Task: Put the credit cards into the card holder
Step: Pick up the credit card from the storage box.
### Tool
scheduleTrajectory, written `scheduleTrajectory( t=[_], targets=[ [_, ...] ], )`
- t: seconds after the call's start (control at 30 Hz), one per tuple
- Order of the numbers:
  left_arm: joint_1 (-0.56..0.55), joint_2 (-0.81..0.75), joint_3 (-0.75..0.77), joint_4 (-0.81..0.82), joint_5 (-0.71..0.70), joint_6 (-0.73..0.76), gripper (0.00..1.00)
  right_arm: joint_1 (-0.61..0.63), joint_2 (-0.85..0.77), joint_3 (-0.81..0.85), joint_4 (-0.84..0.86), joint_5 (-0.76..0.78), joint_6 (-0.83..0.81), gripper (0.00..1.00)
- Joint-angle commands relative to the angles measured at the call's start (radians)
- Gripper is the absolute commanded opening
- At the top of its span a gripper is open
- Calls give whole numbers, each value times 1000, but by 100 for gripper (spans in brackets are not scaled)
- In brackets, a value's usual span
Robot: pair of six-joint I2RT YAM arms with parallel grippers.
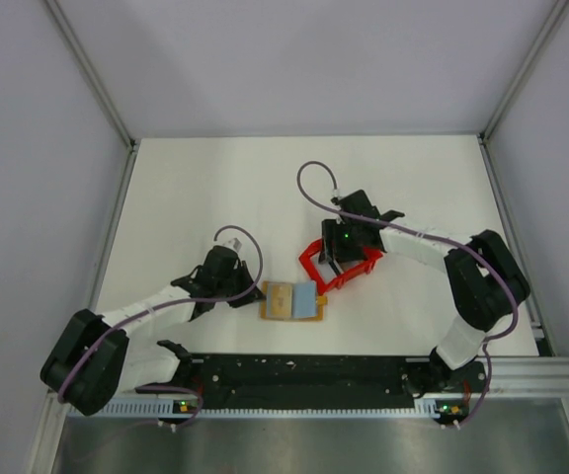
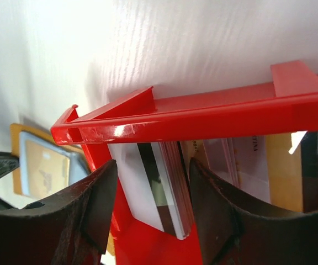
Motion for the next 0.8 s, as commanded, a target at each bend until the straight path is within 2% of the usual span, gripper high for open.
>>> scheduleTrajectory(
  t=[0.0,0.3,0.47,0.6,0.73,0.77],
  targets=[
    [-2,11,46,43,13,0,0,1,-70,-5,91,-154,46,53],
    [0,24,47,56,13,-12,0,3,-84,-4,94,-306,58,47],
    [0,39,56,70,13,-23,0,23,-82,-18,68,-339,29,42],
    [-2,56,69,81,19,-29,0,50,-97,-24,19,-290,-11,40],
    [0,65,79,83,21,-29,0,90,-113,-16,-64,-136,-66,39],
    [0,64,79,83,22,-29,0,96,-113,-18,-69,-116,-72,36]
  ],
)
